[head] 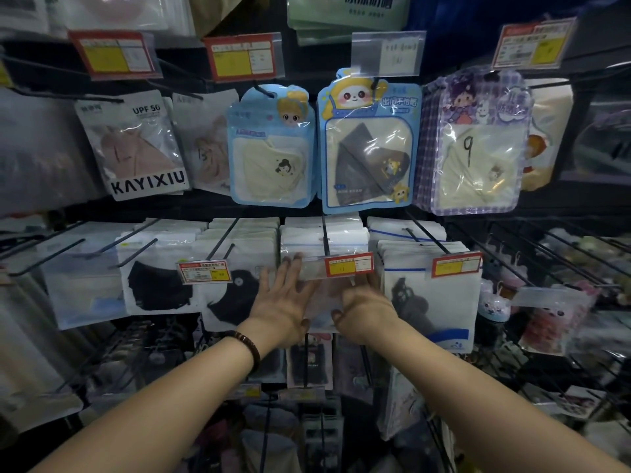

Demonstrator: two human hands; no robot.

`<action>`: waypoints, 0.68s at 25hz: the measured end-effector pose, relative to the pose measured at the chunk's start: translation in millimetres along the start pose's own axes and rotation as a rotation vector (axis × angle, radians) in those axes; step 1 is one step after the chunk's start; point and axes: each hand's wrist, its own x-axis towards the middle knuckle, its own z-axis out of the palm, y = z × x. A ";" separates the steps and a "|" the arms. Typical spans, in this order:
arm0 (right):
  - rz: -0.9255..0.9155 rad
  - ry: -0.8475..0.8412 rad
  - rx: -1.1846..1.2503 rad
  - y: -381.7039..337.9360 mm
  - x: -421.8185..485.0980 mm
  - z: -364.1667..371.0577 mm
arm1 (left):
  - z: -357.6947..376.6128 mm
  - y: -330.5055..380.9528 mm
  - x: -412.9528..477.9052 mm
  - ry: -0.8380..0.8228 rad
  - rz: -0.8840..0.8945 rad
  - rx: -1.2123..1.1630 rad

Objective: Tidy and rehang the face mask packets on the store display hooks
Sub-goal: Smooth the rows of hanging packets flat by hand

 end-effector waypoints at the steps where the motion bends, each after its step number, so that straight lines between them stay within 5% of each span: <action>1: -0.035 0.028 0.022 3.8 -6.2 1.2 | -1.8 1.1 -4.7 -0.005 0.015 0.003; 11: -0.258 0.294 -0.027 98.0 -95.5 22.6 | -9.7 92.8 -52.2 0.108 0.296 -0.057; 17: -0.008 0.300 -0.022 164.9 -124.4 32.8 | -2.1 139.6 -33.8 0.177 0.345 -0.056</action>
